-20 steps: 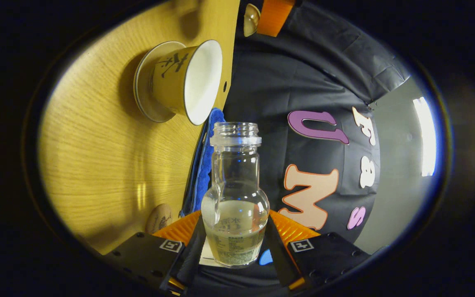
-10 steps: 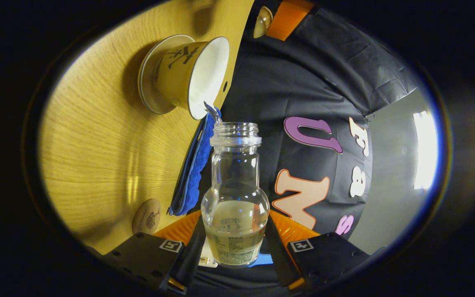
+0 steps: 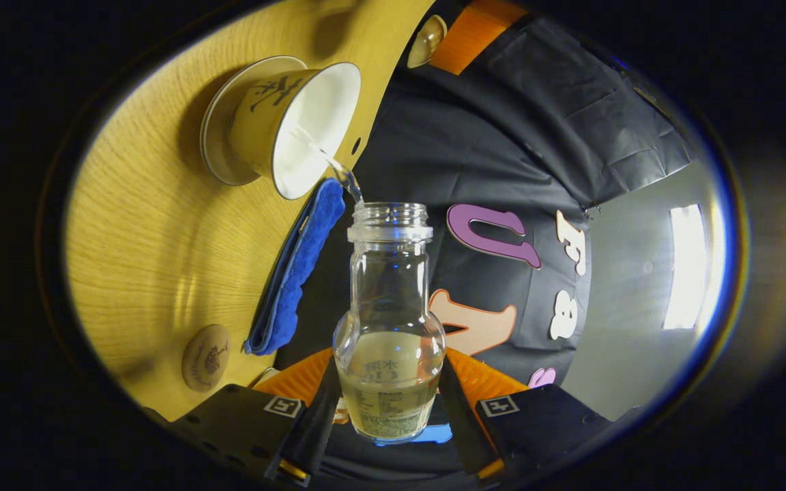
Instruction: Open the teacup lid with one hand, grasp the water bottle and pour water into the teacup with the other hand; after pouring, place the water bottle on the coaster and then close the teacup lid.
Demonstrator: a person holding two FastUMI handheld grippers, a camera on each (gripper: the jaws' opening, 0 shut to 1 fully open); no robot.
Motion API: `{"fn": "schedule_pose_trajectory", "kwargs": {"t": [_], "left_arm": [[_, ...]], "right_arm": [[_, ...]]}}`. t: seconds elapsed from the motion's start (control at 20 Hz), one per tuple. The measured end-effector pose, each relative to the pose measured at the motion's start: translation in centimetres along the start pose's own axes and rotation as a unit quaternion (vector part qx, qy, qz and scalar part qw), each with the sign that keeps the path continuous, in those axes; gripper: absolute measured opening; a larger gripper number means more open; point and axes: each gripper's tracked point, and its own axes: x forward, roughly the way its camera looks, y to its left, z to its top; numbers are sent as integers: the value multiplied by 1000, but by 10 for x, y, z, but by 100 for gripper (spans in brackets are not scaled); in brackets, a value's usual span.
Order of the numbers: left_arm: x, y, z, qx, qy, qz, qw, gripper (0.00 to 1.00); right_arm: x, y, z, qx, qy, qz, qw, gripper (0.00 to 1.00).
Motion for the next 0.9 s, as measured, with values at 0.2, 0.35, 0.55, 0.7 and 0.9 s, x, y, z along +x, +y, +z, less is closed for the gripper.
{"fn": "schedule_pose_trajectory", "kwargs": {"t": [0.2,0.35,0.55,0.7,0.9], "left_arm": [[-2,1,0,0,0,0,1000,27],[0,0,1,0,0,1,1000,27],[-1,1,0,0,0,3,1000,27],[0,1,0,0,0,3,1000,27],[0,1,0,0,-1,3,1000,27]], "right_arm": [[-1,3,6,-21,-9,-3,1000,78],[-2,-3,9,-28,-14,-14,999,78],[1,-8,13,-36,-20,-25,999,79],[0,-11,15,-45,-26,-35,998,78],[2,-15,20,-47,-33,-45,997,78]]}}
